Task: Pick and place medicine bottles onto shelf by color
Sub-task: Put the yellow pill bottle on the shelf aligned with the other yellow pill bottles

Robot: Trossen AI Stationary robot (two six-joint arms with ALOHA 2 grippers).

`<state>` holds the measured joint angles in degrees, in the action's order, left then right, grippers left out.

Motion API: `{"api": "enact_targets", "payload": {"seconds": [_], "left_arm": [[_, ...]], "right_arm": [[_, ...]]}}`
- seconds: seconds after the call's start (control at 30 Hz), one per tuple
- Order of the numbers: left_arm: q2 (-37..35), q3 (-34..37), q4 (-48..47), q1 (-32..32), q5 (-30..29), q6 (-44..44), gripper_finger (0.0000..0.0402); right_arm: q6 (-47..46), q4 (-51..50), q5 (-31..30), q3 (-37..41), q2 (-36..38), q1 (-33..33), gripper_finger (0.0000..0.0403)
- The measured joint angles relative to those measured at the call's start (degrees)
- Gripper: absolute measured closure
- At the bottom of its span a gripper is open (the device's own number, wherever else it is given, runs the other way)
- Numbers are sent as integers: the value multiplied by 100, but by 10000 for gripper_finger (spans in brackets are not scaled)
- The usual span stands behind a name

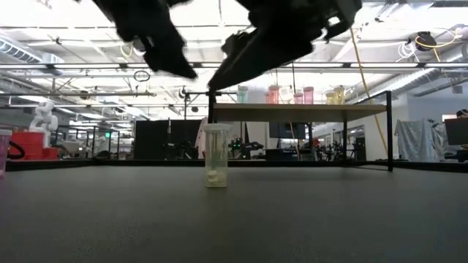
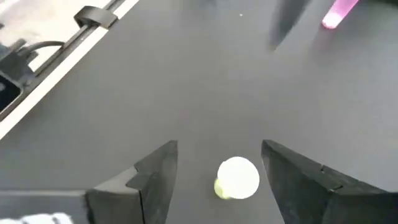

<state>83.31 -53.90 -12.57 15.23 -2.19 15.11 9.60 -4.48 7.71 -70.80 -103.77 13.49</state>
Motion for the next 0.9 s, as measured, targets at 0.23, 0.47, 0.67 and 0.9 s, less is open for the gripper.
{"api": "enact_targets", "payload": {"seconds": [0.23,0.47,0.67,0.9], "left_arm": [[-1182,3,-539,60,-862,346,57],[-1399,1,-566,93,-1334,491,57],[-1392,1,-642,121,-1334,562,57],[-1391,1,-839,120,-1338,564,57]], "right_arm": [[-140,420,-5,0,-394,-61,160],[-356,474,-34,4,-711,-229,155],[-590,538,-3,4,-705,-323,168],[-545,513,155,4,-705,-330,210]]}}
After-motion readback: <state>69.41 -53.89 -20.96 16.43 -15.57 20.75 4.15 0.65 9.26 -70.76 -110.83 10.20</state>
